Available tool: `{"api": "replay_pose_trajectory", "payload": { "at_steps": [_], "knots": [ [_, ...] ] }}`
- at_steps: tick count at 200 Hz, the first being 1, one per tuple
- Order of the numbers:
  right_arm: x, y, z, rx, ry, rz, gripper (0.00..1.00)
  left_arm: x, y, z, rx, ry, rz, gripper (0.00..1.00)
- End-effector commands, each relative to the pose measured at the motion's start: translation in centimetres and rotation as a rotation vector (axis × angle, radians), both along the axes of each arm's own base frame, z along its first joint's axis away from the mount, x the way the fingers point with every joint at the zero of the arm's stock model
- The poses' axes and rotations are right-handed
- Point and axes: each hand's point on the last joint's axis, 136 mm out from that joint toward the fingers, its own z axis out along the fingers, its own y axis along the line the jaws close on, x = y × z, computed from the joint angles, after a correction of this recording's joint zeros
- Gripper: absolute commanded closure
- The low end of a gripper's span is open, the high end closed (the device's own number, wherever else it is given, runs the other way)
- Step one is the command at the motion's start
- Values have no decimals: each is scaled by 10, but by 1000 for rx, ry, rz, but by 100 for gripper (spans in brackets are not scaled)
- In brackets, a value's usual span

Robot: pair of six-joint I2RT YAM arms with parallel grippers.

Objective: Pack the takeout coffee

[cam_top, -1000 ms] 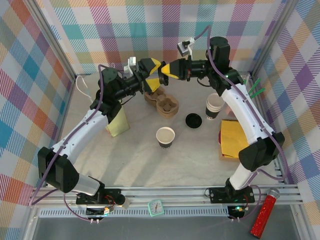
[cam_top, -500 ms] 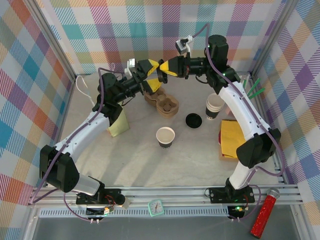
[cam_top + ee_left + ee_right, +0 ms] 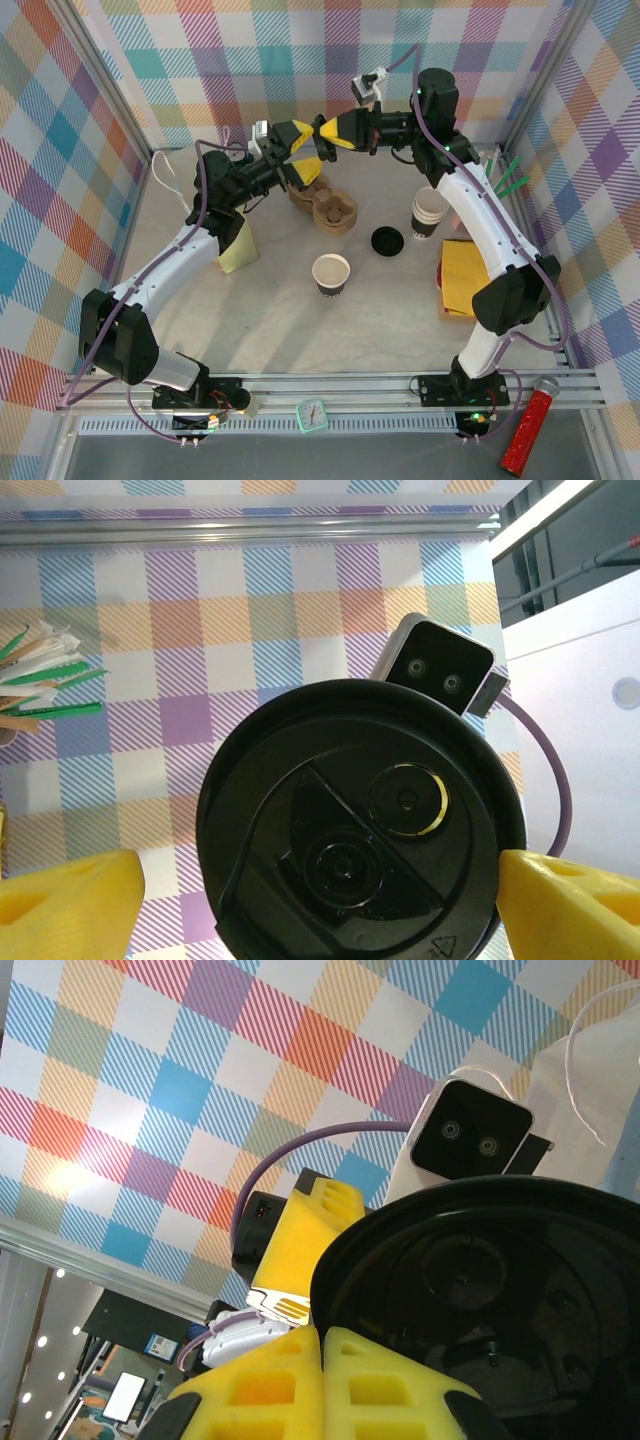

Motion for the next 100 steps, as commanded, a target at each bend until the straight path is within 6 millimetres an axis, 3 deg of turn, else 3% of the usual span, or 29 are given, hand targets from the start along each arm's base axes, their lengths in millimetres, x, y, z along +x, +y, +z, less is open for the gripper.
{"api": "replay_pose_trajectory", "payload": {
  "at_steps": [1,100],
  "knots": [
    [-10,-2,17,30,-66,25,96,-3,6,18,-54,-59,-1,10],
    [-10,-2,13,28,-53,21,96,-7,-1,31,-107,-67,-43,10]
  ]
}}
